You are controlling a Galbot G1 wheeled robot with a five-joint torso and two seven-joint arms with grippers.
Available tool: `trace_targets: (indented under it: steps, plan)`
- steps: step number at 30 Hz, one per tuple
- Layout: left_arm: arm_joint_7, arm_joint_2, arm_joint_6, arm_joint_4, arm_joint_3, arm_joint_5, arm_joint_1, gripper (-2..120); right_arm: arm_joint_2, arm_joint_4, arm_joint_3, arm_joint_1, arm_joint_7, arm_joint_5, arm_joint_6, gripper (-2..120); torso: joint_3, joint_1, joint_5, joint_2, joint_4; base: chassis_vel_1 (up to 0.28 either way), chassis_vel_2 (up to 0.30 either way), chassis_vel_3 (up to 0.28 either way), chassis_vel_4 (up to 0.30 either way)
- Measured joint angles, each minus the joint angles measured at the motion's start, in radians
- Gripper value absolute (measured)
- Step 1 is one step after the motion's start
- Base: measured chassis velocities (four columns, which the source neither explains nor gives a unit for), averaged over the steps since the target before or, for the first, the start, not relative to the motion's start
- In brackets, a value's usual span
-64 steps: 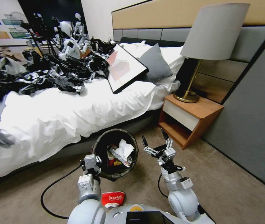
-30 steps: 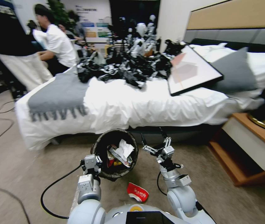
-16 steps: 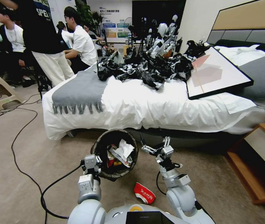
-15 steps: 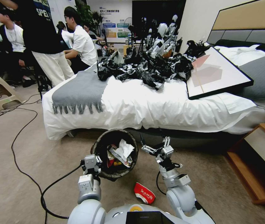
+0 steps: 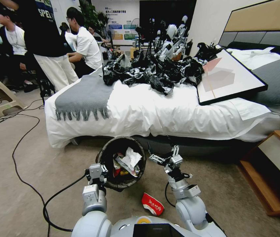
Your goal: Pick up the trash bin, then pick up the garbage from the floor and place it into the trash bin.
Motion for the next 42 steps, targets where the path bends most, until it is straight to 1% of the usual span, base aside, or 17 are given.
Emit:
trace_targets:
  steps: [3, 4, 5, 11, 28, 31, 33, 34, 37, 38, 41, 42]
  plan:
    - [0.000, 0.000, 0.000, 0.000, 0.000, 0.000, 0.000, 0, 0.000, -0.002, 0.000, 0.001, -0.001, 0.000, 0.000, 100, 0.000, 0.000, 0.0003, 0.000, 0.0000, 0.189, -0.206, -0.193, 0.192]
    - [0.000, 0.000, 0.000, 0.000, 0.000, 0.000, 0.000, 0, 0.000, -0.003, 0.000, 0.001, -0.001, 0.000, 0.002, 100, 0.000, 0.000, -0.0003, 0.000, 0.0000, 0.222, -0.212, -0.193, 0.194]
    - [0.000, 0.000, 0.000, 0.000, 0.000, 0.000, 0.000, 0, 0.001, -0.006, 0.000, 0.001, -0.002, 0.000, 0.006, 100, 0.000, 0.000, 0.0002, 0.000, 0.0000, 0.222, -0.203, -0.207, 0.194]
    - [0.000, 0.000, 0.000, 0.000, 0.000, 0.000, 0.000, 0, 0.003, -0.011, 0.000, 0.003, -0.002, 0.000, 0.015, 100, 0.000, 0.000, 0.0001, 0.000, -0.0001, 0.098, -0.137, -0.119, 0.114]
    - [0.000, 0.000, 0.000, 0.000, 0.000, 0.000, 0.000, 0, 0.002, -0.021, 0.010, 0.034, 0.003, -0.011, 0.035, 100, 0.000, 0.000, 0.0001, 0.000, -0.0001, -0.011, 0.007, 0.007, -0.009]
    - [0.000, 0.000, 0.000, 0.000, 0.000, 0.000, 0.000, 0, -0.013, -0.026, 0.011, 0.043, 0.025, -0.022, 0.009, 100, 0.000, 0.000, 0.0002, 0.000, -0.0001, 0.000, 0.000, 0.000, 0.000]
    - [0.000, 0.000, 0.000, 0.000, 0.000, 0.000, 0.000, 0, -0.037, -0.039, 0.011, 0.064, 0.072, -0.023, -0.063, 100, 0.000, 0.000, 0.0002, 0.000, 0.0000, 0.000, 0.000, 0.000, 0.000]
    - [0.000, 0.000, 0.000, 0.000, 0.000, 0.000, 0.000, 0, -0.037, -0.039, 0.011, 0.064, 0.072, -0.023, -0.063, 100, 0.000, 0.000, 0.0002, 0.000, 0.0000, 0.000, 0.000, 0.000, 0.000]
    - [0.000, 0.000, 0.000, 0.000, 0.000, 0.000, 0.000, 0, -0.067, -0.076, 0.016, 0.085, 0.091, -0.007, -0.148, 100, 0.000, 0.000, 0.0002, 0.000, 0.0000, 0.000, 0.000, 0.000, 0.000]
    - [0.000, 0.000, 0.000, 0.000, 0.000, 0.000, 0.000, 0, -0.067, -0.076, 0.016, 0.085, 0.091, -0.007, -0.148, 100, 0.000, 0.000, 0.0002, 0.000, 0.0000, 0.000, 0.000, 0.000, 0.000]
    - [0.000, 0.000, 0.000, 0.000, 0.000, 0.000, 0.000, 0, -0.095, -0.125, 0.017, 0.100, 0.091, 0.006, -0.224, 100, 0.000, 0.000, 0.0002, 0.000, -0.0001, 0.000, 0.000, 0.000, 0.000]
    - [0.000, 0.000, 0.000, 0.000, 0.000, 0.000, 0.000, 0, -0.095, -0.125, 0.017, 0.100, 0.091, 0.006, -0.224, 100, 0.000, 0.000, 0.0002, 0.000, -0.0001, 0.000, 0.000, 0.000, 0.000]
